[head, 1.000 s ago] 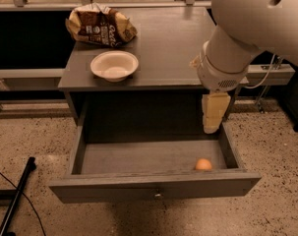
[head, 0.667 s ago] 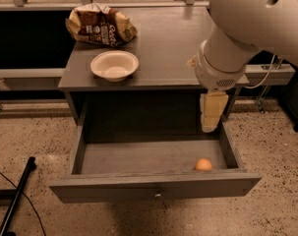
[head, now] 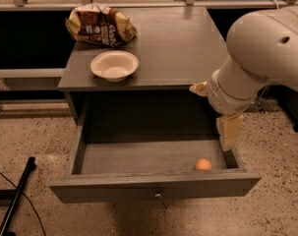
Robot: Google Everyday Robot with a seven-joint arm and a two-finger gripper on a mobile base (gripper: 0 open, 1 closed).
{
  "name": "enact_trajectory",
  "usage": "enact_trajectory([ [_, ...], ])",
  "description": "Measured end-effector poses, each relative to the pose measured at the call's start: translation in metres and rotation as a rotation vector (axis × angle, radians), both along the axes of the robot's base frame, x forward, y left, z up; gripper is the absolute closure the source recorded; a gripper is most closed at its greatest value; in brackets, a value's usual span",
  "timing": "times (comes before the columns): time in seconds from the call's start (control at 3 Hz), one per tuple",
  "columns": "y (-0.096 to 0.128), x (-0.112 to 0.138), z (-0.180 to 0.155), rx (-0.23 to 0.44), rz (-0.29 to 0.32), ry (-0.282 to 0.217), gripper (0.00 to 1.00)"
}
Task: Pick orange from top drawer and place on counter
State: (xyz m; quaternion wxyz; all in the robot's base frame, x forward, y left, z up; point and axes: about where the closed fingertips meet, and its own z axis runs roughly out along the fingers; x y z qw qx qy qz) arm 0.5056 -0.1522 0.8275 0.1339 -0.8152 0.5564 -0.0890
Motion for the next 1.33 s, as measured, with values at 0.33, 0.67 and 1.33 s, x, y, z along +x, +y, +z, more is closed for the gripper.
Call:
enact_trajectory([
  [0.33,0.0,-0.001,0.0,-0.026,0.079,-0.01,0.0],
  [0.67,0.004,-0.002,-0.019,-0.047,0.173,0.014,0.0],
  [1.33,0.006,-0.009,-0.033,-0.06,0.389,-0.045,0.0],
])
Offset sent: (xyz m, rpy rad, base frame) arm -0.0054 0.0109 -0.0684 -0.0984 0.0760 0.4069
